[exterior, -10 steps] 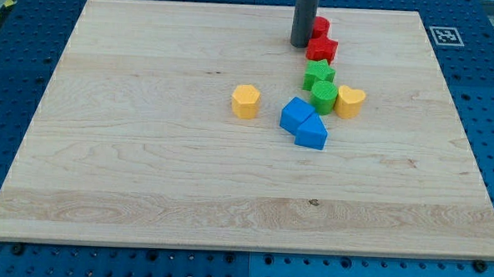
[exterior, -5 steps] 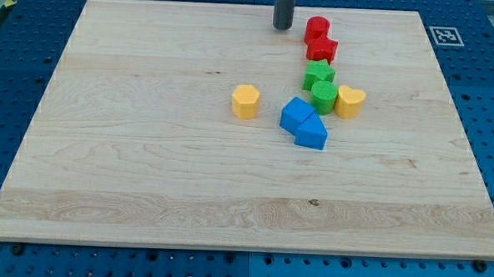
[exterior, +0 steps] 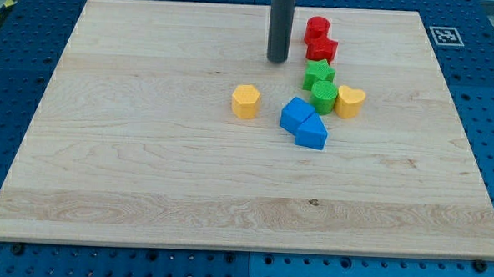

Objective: Move green star right a bit

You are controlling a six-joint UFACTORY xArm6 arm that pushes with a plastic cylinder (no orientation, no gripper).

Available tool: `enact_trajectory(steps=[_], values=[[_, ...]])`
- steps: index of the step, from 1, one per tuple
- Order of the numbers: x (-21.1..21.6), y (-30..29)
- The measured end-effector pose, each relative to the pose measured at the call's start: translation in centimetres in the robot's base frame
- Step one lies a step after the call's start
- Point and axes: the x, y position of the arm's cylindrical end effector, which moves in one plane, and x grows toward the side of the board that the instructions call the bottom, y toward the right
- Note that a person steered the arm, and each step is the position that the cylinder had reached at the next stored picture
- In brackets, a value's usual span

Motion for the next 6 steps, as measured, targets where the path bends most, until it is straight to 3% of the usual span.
enact_trajectory(steps=[1, 6], values=[[2.1, 0.0], [2.1, 4.0]])
